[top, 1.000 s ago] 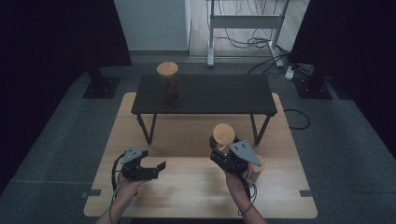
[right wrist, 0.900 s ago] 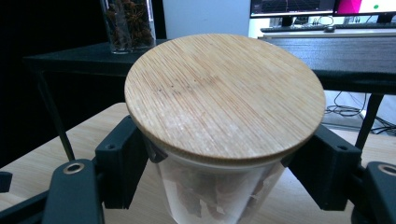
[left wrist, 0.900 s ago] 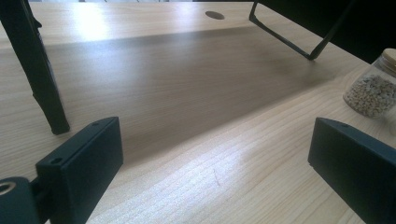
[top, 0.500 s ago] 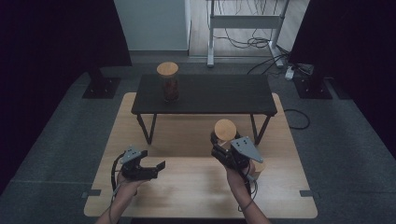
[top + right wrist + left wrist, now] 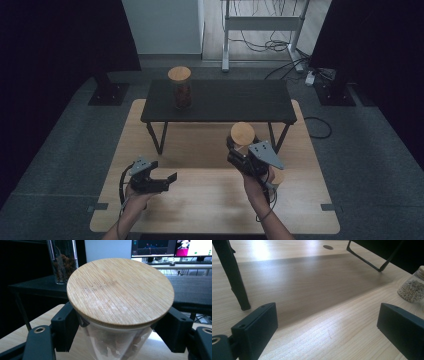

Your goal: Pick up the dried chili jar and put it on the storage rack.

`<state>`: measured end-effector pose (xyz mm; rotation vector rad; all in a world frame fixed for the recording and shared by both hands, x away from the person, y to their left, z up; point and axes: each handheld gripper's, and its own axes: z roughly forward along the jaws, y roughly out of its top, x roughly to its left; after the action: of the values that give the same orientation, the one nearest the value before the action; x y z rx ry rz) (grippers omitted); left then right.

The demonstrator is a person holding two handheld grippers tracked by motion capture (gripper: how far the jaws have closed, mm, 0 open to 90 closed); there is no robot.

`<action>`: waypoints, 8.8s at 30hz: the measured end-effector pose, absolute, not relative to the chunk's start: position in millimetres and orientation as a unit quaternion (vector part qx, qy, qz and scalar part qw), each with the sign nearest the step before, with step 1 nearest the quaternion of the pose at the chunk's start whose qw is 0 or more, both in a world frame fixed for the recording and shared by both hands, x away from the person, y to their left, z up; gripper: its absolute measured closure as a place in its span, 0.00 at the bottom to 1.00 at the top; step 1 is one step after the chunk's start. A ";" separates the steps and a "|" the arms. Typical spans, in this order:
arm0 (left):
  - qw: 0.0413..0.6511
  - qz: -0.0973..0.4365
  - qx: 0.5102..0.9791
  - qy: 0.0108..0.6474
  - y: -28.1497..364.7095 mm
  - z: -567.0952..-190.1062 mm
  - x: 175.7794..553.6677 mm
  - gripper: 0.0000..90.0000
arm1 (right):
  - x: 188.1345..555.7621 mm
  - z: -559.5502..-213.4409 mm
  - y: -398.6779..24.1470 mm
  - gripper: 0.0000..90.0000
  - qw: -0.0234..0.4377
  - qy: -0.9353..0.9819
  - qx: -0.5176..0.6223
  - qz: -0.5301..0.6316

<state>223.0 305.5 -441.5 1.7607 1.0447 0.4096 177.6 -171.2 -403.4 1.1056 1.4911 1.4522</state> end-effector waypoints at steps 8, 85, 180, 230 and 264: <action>0.503 0.167 0.728 0.436 306.5 -442.6 224.5 0.03 | 184.0 -396.3 -171.5 0.28 0.390 0.580 0.431 0.571; 0.493 0.143 0.741 0.434 304.6 -454.1 236.2 0.03 | 278.7 -345.6 -159.8 0.28 0.417 0.571 0.453 0.543; 0.490 0.142 0.742 0.436 306.8 -456.0 239.3 0.04 | 325.2 -331.0 -142.9 0.24 0.387 0.608 0.475 0.504; 0.483 0.151 0.747 0.431 303.3 -455.3 235.5 0.04 | 273.3 -358.7 -174.5 0.09 0.378 0.597 0.448 0.548; 0.482 0.154 0.752 0.422 297.1 -454.0 231.5 0.04 | 222.9 -393.7 -184.6 0.11 0.351 0.609 0.447 0.553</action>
<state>231.5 297.1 -454.0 1.8332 1.0286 0.3754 222.9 -184.6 -393.7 1.1583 1.5766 1.4313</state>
